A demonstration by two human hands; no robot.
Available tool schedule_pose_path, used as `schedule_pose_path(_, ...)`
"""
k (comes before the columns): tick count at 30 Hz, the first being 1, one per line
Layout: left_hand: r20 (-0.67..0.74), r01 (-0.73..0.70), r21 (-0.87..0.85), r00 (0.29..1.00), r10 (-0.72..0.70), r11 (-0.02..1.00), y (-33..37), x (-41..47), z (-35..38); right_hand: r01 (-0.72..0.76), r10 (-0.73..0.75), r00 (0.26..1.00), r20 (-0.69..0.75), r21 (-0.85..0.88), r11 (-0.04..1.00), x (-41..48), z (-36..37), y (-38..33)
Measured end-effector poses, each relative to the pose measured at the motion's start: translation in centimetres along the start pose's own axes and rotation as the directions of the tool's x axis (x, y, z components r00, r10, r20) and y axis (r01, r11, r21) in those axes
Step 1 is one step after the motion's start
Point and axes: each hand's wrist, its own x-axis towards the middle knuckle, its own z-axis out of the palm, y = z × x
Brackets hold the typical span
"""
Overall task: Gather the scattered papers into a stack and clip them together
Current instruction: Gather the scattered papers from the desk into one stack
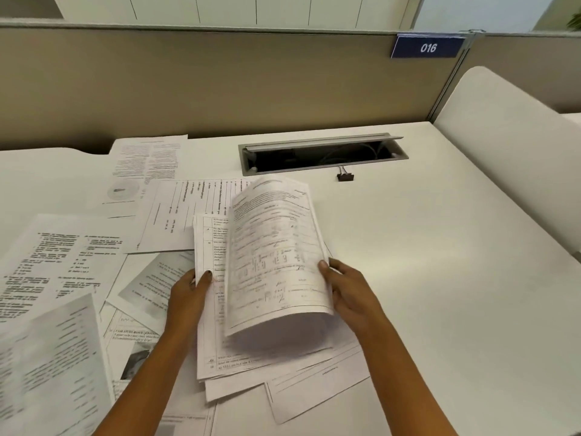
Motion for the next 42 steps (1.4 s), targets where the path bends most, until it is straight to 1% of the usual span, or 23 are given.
schedule_pose_path(2,0.029,0.052,-0.039,0.998,-0.051,0.998,0.1,-0.2,-0.2,-0.045,0.046,0.999,0.026,-0.017,0.999,-0.1,0.5,0.6)
schedule_pose_path(4,0.08,0.125,-0.136,0.99,-0.115,0.983,0.3,-0.5,-0.2,0.011,-0.024,0.998,-0.051,-0.246,0.969,-0.4,0.9,1.0)
schedule_pose_path(6,0.081,0.196,-0.199,0.98,-0.183,0.96,0.8,-0.7,0.0,0.067,-0.144,0.983,-0.115,-0.505,0.861,-0.9,1.4,1.5)
schedule_pose_path(8,0.058,0.234,-0.231,0.972,-0.227,0.944,1.0,-0.6,0.0,0.094,-0.216,0.969,-0.115,-0.639,0.763,-1.4,2.0,2.1)
schedule_pose_path(10,0.055,0.233,-0.24,0.972,-0.226,0.942,0.8,-0.2,-0.1,0.106,-0.274,0.954,-0.118,-0.726,0.679,-1.6,2.3,2.7)
schedule_pose_path(13,0.109,0.262,-0.288,0.965,-0.24,0.921,0.5,-0.1,-0.1,0.121,-0.362,0.924,-0.124,-0.803,0.584,-1.7,2.5,3.3)
schedule_pose_path(15,0.137,0.226,-0.244,0.971,-0.198,0.943,0.6,-0.3,-0.1,0.125,-0.438,0.888,-0.141,-0.843,0.524,-1.6,2.3,3.4)
schedule_pose_path(17,0.125,0.102,-0.098,0.988,-0.09,0.99,0.2,-0.3,-0.1,0.064,-0.541,0.815,-0.21,-0.894,0.444,-1.5,1.7,3.2)
schedule_pose_path(19,0.103,0.022,-0.01,0.994,-0.021,1.0,-0.2,-0.5,-0.1,-0.136,-0.59,0.733,-0.338,-0.923,0.36,-1.7,1.0,2.7)
schedule_pose_path(20,0.094,0.007,0.013,0.996,-0.008,1.0,-0.3,-0.7,0.0,-0.252,-0.578,0.714,-0.396,-0.915,0.316,-1.9,0.6,2.3)
schedule_pose_path(21,0.08,-0.009,0.026,0.997,0.007,1.0,-0.5,-0.7,-0.1,-0.336,-0.555,0.713,-0.428,-0.904,0.266,-2.2,0.2,2.0)
schedule_pose_path(23,0.061,-0.034,0.039,0.998,0.031,0.999,-0.6,-0.7,0.0,-0.394,-0.504,0.745,-0.436,-0.898,0.194,-2.5,-0.7,1.8)
schedule_pose_path(25,0.059,-0.06,0.037,0.997,0.058,0.998,-0.7,-0.7,0.1,-0.359,-0.45,0.788,-0.42,-0.908,0.217,-2.4,-1.5,1.6)
schedule_pose_path(27,0.056,-0.079,0.016,0.995,0.078,0.997,-0.8,-0.7,0.0,-0.268,-0.414,0.82,-0.395,-0.904,0.332,-2.5,-2.1,1.4)
schedule_pose_path(29,0.043,-0.078,-0.009,0.996,0.078,0.997,-0.9,-0.6,-0.3,-0.187,-0.439,0.813,-0.383,-0.885,0.426,-2.8,-2.2,1.1)
schedule_pose_path(31,0.025,-0.072,-0.032,0.997,0.073,0.997,-1.0,-0.5,-0.8,-0.125,-0.559,0.738,-0.379,-0.89,0.439,-3.2,-2.0,0.6)
schedule_pose_path(34,-0.005,-0.064,-0.061,0.998,0.064,0.996,-0.9,-0.4,-1.8,0.015,-0.759,0.572,-0.31,-0.922,0.387,-4.2,-0.8,-0.8)
schedule_pose_path(35,-0.014,-0.062,-0.074,0.998,0.061,0.995,-0.9,-0.3,-2.2,0.089,-0.823,0.509,-0.252,-0.935,0.342,-4.6,-0.2,-1.3)
schedule_pose_path(37,-0.032,-0.064,-0.085,0.998,0.062,0.994,-0.8,-0.3,-2.9,0.22,-0.932,0.346,-0.111,-0.955,0.196,-5.2,0.8,-2.1)
schedule_pose_path(39,-0.045,-0.073,-0.085,0.997,0.069,0.994,-0.8,-0.2,-3.5,0.315,-0.981,0.194,-0.011,-0.946,0.073,-5.9,1.8,-2.7)
schedule_pose_path(40,-0.047,-0.077,-0.084,0.996,0.073,0.993,-0.9,-0.2,-3.8,0.368,-0.989,0.145,0.003,-0.928,0.051,-6.2,2.3,-3.0)
schedule_pose_path(41,-0.047,-0.08,-0.085,0.996,0.076,0.993,-0.9,-0.1,-4.1,0.424,-0.993,0.122,-0.007,-0.904,0.058,-6.5,2.9,-3.4)
schedule_pose_path(42,-0.044,-0.08,-0.085,0.996,0.077,0.993,-1.0,-0.1,-4.3,0.474,-0.991,0.127,-0.035,-0.876,0.092,-6.8,3.4,-3.8)
